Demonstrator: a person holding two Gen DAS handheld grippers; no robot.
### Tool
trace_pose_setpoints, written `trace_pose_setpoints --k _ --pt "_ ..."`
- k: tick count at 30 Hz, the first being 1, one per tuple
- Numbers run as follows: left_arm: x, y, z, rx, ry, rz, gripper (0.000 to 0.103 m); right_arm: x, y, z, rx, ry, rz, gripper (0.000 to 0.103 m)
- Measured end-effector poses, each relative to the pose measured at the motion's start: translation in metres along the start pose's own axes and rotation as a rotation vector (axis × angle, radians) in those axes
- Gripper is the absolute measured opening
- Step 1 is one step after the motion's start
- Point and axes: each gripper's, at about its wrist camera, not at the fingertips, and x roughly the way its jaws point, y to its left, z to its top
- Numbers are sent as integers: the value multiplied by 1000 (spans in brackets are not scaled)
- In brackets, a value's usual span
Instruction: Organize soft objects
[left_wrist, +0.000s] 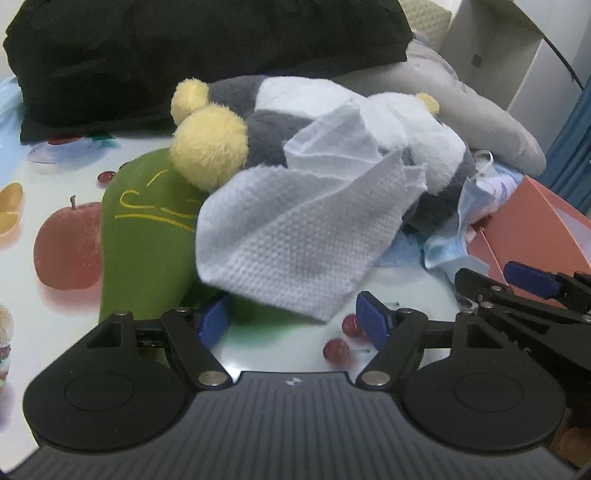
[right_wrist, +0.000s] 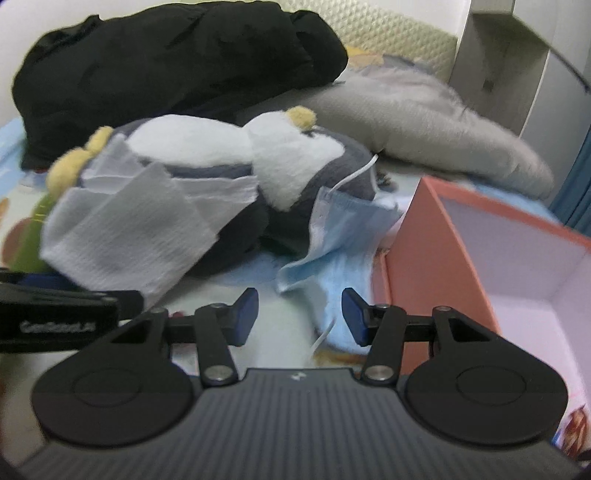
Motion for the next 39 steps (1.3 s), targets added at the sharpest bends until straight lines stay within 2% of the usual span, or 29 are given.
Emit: trace_pose_setpoints --k 2,5,9,10,12,13,14,16,19,30,39 --pt "2 -1 2 -17 -24 12 78 8 1 1 -20 -2 -15 51" --pt "5 -2 5 -30 -44 15 77 22 -1 0 -15 26 -17 44" --pt "7 -3 6 -20 -53 12 74 32 -3 -2 12 67 1 21" --pt "7 -2 5 -23 -53 7 68 32 -3 -3 17 71 4 13" --pt "8 0 5 -40 -40 -7 58 31 -2 -4 21 76 10 7" --pt "7 2 4 -48 -36 -12 49 30 -2 -4 23 77 13 6" --pt "6 4 4 -56 -34 -13 45 27 -2 -4 25 77 18 6" --pt "4 6 4 -68 -26 -16 22 21 -1 -4 22 74 23 5" --pt "-5 7 4 -78 -40 -30 8 13 -2 -3 28 71 42 5" --pt "-56 5 -13 -106 -63 -58 4 -39 7 -22 9 74 78 5" --pt "-118 -2 -54 -101 -53 -62 3 -95 10 -47 -15 99 98 5"
